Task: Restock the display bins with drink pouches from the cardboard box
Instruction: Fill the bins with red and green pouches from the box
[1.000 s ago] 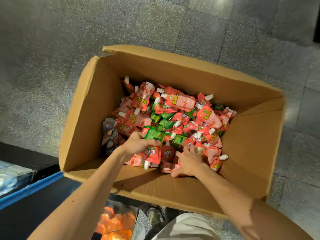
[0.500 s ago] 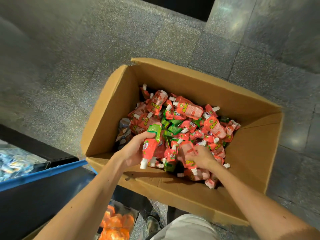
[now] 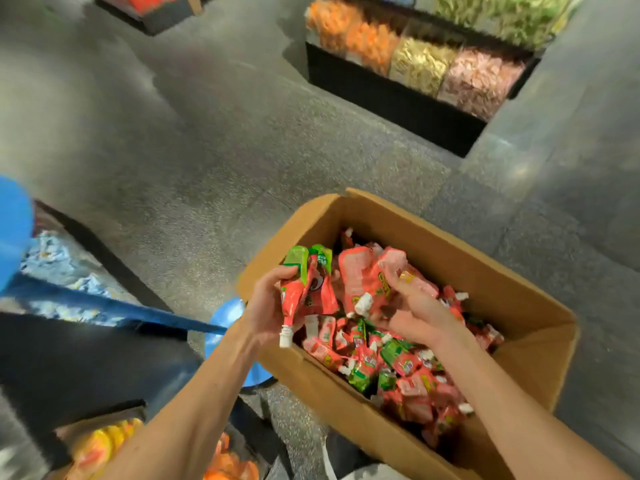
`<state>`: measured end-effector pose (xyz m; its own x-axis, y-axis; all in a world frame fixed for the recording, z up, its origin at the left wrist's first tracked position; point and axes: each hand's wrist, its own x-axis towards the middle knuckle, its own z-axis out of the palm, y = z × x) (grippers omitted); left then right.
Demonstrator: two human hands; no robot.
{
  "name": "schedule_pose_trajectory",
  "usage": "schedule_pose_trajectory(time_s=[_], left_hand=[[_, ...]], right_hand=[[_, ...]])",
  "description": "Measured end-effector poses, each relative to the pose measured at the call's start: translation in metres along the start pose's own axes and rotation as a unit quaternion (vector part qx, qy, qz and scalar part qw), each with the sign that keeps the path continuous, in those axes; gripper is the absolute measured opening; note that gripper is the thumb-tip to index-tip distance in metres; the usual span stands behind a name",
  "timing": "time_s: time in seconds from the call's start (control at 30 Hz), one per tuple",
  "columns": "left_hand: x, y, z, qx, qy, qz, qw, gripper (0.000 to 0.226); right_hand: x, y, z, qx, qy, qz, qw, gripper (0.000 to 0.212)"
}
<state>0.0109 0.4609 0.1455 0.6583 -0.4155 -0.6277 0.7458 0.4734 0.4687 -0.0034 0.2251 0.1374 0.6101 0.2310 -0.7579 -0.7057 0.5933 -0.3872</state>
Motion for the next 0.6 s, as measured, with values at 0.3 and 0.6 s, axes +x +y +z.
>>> schedule_pose_trajectory(time_s=[0.3, 0.6], left_hand=[[-0.147, 0.034, -0.021, -0.041, 0.057, 0.208, 0.976, 0.061], [-0.385, -0.012, -0.054, -0.070, -0.004, 0.406, 0.911, 0.052]], right_hand=[[-0.049, 0.035, 0.140, -0.254, -0.176, -0.054, 0.950, 0.037], [-0.177, 0.186, 0.272, -0.243, -0.419, 0.007, 0.875, 0.010]])
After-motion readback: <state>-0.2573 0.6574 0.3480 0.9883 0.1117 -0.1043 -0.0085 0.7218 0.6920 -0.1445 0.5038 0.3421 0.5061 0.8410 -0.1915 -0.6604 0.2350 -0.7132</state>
